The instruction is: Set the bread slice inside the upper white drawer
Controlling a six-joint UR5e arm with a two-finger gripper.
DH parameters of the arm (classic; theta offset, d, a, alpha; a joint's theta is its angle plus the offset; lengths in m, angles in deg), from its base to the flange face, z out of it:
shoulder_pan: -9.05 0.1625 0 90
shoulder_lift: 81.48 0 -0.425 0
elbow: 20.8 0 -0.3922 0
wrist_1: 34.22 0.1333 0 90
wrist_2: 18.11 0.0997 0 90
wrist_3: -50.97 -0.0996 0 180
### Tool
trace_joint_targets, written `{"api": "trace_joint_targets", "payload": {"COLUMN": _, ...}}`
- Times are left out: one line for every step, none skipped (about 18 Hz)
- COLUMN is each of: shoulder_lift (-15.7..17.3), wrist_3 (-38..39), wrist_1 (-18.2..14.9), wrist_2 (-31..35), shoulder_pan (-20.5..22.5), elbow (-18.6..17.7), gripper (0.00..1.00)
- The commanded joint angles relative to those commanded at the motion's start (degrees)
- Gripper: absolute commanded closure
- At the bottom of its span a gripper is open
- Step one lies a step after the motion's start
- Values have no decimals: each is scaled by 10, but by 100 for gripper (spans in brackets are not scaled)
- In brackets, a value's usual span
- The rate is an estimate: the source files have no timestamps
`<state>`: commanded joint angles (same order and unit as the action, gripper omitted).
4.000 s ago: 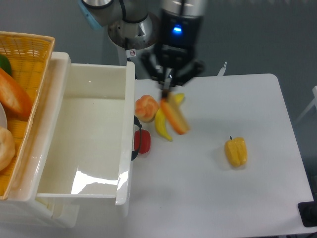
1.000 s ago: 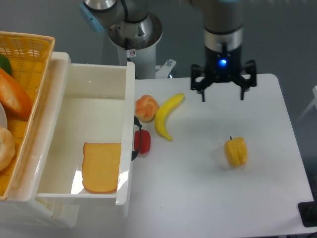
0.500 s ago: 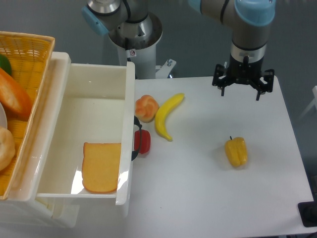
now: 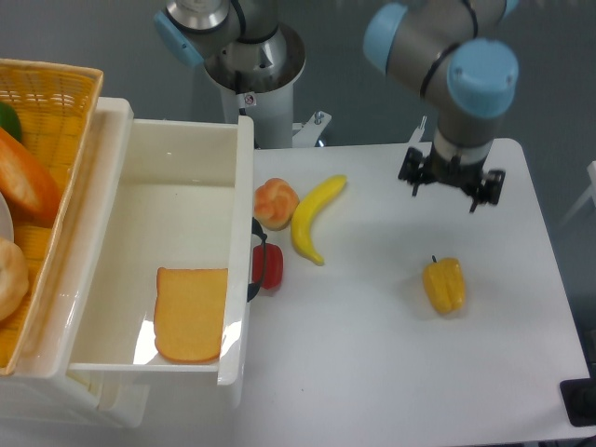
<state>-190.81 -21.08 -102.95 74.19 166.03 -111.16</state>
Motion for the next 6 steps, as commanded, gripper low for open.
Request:
{"api": "trace_joint_targets", "payload": {"shoulder_lift": -3, "wrist_3": -20, "wrist_1": 1, "wrist_2": -8, "shoulder_pan": -1, "elbow": 0, "gripper": 0}}
{"api": "trace_joint_targets", "payload": {"shoulder_lift": -4, "wrist_3": -40, "wrist_1": 1, "wrist_2": -9, "shoulder_pan": 0, "elbow": 0, "gripper": 0}}
{"api": "trace_joint_targets", "payload": {"shoulder_lift": -4, "wrist_3": -55, "wrist_1": 0, "wrist_2": -9, "shoulder_pan": 1, "elbow": 0, "gripper": 0}}
{"api": "trace_joint_targets", "payload": {"shoulder_lift": -4, "wrist_3": -56, "wrist_1": 0, "wrist_2": -9, "shoulder_pan": 2, "elbow": -3, "gripper": 0}}
{"api": "trace_joint_targets", "payload": {"shoulder_lift": -4, "wrist_3": -57, "wrist_1": 0, "wrist_2": -10, "shoulder_pan": 4, "elbow": -3, "gripper": 0}}
{"api": "trace_joint_targets", "payload": {"shoulder_lift": -4, "wrist_3": -58, "wrist_1": 0, "wrist_2": -12, "shoulder_pan": 6, "elbow": -3, "gripper": 0}}
